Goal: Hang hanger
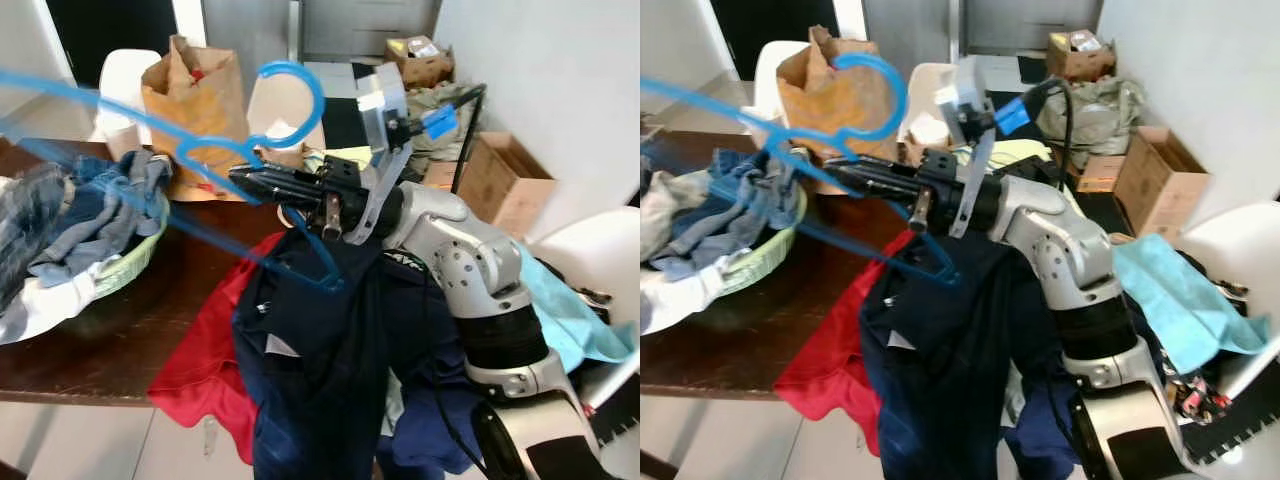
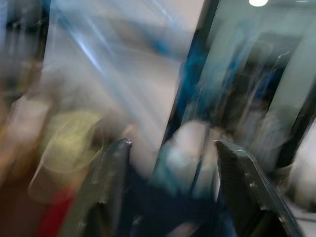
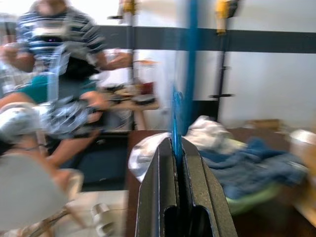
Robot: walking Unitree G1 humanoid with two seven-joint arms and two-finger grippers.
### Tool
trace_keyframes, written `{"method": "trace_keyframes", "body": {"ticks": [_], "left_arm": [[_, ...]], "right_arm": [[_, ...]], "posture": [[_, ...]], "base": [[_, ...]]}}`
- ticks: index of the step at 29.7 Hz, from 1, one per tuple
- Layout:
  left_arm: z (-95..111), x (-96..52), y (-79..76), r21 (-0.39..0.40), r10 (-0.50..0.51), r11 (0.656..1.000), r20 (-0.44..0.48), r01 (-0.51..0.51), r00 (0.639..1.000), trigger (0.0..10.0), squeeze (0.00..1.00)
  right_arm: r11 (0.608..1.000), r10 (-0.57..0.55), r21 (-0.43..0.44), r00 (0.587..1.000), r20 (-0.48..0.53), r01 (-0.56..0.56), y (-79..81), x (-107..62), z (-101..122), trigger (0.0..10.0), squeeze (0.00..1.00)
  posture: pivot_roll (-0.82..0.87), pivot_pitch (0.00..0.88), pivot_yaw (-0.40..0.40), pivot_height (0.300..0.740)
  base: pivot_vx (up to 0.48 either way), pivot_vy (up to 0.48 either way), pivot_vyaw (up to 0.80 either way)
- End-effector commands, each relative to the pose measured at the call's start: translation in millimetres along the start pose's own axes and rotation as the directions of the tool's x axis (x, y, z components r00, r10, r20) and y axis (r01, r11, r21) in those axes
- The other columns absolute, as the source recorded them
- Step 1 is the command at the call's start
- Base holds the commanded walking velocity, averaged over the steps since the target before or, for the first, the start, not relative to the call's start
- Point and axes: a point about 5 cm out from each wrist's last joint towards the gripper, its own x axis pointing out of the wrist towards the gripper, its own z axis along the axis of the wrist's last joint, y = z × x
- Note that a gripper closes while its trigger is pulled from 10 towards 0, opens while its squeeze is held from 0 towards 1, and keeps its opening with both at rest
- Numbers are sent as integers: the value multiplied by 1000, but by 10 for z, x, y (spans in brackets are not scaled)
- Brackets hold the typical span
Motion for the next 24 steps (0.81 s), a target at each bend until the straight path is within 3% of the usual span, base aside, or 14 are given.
{"method": "trace_keyframes", "body": {"ticks": [1, 5, 6, 7, 9, 10, 13, 14, 15, 16, 17, 18, 20, 24], "left_arm": [[29, -112, 10, 50, 20, 999, -112, -14, 994, 10000, 1000], [49, -194, 9, 58, 44, 998, -141, -36, 989, 10000, 1000], [55, -302, 47, 101, 123, 989, -194, -105, 973, 10000, 1000], [55, -302, 47, 101, 123, 989, -194, -105, 973, 10000, 1000], [104, -377, 161, 230, 292, 940, -171, -250, 941, 10000, 1000], [129, -353, 282, 309, 423, 872, -81, -381, 902, 10000, 1000], [129, -353, 282, 309, 423, 872, -81, -381, 902, 10000, 1000], [106, -304, 445, 316, 585, 762, 38, -565, 810, 10000, 78], [66, -231, 539, 320, 678, 662, 128, -677, 724, 10000, 0], [66, -231, 539, 320, 678, 662, 128, -677, 724, 10000, 0], [26, -164, 600, 316, 735, 578, 200, -752, 648, 10000, 0], [26, -164, 600, 316, 735, 578, 200, -752, 648, 10000, 0], [-52, -59, 674, 338, 781, 480, 254, -809, 570, 10000, 0], [-123, 22, 745, 335, 807, 445, 253, -831, 534, 10000, 0]], "right_arm": [[999, -46, -2, 998, 38, 46, -79, -54, 71, 0, 0], [997, -77, 4, 995, 58, 77, -131, -80, 108, 0, 0], [990, -140, 21, 986, 94, 138, -211, -101, 151, 0, 0], [990, -140, 21, 986, 94, 138, -211, -101, 151, 0, 0], [965, -260, 63, 958, 119, 254, -360, -100, 170, 0, 0], [957, -289, 72, 951, 111, 282, -387, -74, 138, 0, 0], [957, -289, 72, 951, 111, 282, -387, -74, 138, 0, 0], [947, -318, 80, 944, 92, 311, -404, -41, 76, 1686, 0], [936, -348, 85, 935, 66, 342, -418, -16, 5, 10000, 0], [936, -348, 85, 935, 66, 342, -418, -16, 5, 10000, 0], [925, -375, 83, 926, 41, 371, -429, 2, -63, 10000, 0], [925, -375, 83, 926, 41, 371, -429, 2, -63, 10000, 0], [911, -405, 78, 914, 0, 404, -428, 7, -187, 10000, 0], [908, -411, 73, 911, -23, 412, -406, 4, -255, 10000, 0]], "posture": [[56, 37, -12, 740], [56, 37, -12, 740], [67, 36, -18, 740], [67, 36, -18, 740], [71, 37, -23, 740], [75, 37, -26, 740], [75, 37, -26, 740], [77, 35, -30, 740], [72, 34, -35, 740], [72, 34, -35, 740], [71, 34, -38, 740], [71, 34, -38, 740], [68, 29, -41, 740], [65, 25, -36, 740]], "base": [[0, 0, 0], [0, 0, 0], [0, 0, 0], [0, 0, 0], [0, 0, 0], [0, 0, 0], [0, 0, 0], [0, 0, 0], [0, 0, 0], [0, 0, 0], [0, 0, 0], [0, 0, 0], [0, 0, 0], [0, 0, 0]]}}
